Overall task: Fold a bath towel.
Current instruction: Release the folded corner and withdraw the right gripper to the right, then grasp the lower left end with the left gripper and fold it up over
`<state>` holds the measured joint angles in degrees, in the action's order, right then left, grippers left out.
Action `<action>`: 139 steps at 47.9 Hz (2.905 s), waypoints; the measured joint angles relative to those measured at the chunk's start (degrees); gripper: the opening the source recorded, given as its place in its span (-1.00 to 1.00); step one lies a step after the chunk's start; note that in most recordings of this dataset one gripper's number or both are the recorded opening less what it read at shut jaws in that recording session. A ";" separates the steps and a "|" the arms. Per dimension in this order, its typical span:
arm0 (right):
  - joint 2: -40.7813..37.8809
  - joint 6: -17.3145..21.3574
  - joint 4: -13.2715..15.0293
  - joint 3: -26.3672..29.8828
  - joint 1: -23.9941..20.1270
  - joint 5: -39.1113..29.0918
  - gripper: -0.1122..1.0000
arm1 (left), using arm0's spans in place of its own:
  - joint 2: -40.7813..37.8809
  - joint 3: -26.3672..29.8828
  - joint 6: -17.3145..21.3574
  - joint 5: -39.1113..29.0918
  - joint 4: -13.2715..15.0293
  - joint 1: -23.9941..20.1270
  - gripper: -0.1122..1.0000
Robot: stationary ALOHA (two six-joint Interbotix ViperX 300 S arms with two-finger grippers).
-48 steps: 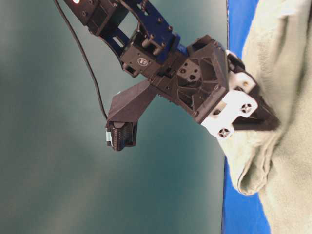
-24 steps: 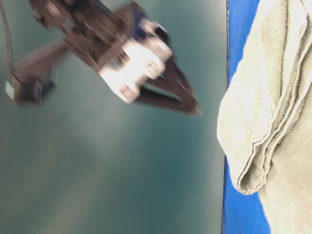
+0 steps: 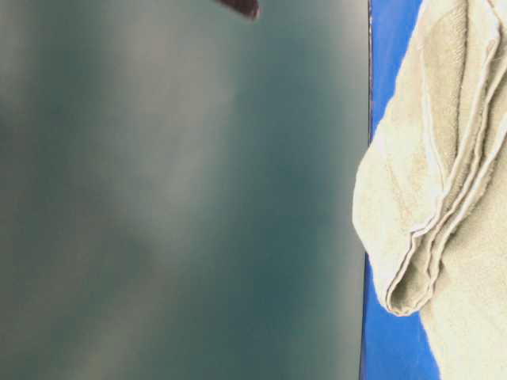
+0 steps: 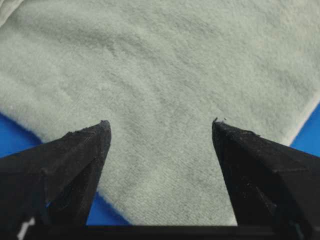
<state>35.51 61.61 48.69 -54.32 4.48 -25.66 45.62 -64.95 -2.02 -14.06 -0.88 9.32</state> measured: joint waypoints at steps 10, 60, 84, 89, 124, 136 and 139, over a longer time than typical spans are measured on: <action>2.37 0.00 0.44 -2.37 0.00 1.58 0.25 | -3.08 0.09 9.32 4.13 0.00 9.23 0.60; -2.99 0.00 0.70 -2.46 0.00 5.10 0.25 | -42.98 13.54 17.84 1.93 -0.18 15.29 0.49; -3.87 0.09 0.70 -2.37 0.00 7.47 0.21 | -41.84 15.56 21.62 -4.48 -0.18 11.78 -0.64; -3.87 0.09 0.70 -2.37 -0.26 7.56 0.21 | -39.02 18.37 21.62 -7.47 -0.26 11.51 -0.64; -3.78 0.00 0.70 -2.46 -3.25 7.38 0.21 | -49.92 45.09 54.40 -4.92 0.00 -19.51 -0.64; -3.78 0.00 0.79 -2.72 -3.25 7.29 0.21 | -63.02 54.84 57.92 -4.92 0.44 -25.05 -0.64; -3.78 0.00 0.79 -2.90 -3.34 7.29 0.21 | -64.86 55.72 58.54 -5.19 0.44 -25.40 -0.64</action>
<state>31.73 61.61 49.48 -57.22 1.14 -18.37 -19.25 -9.23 56.51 -19.25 -0.44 -16.08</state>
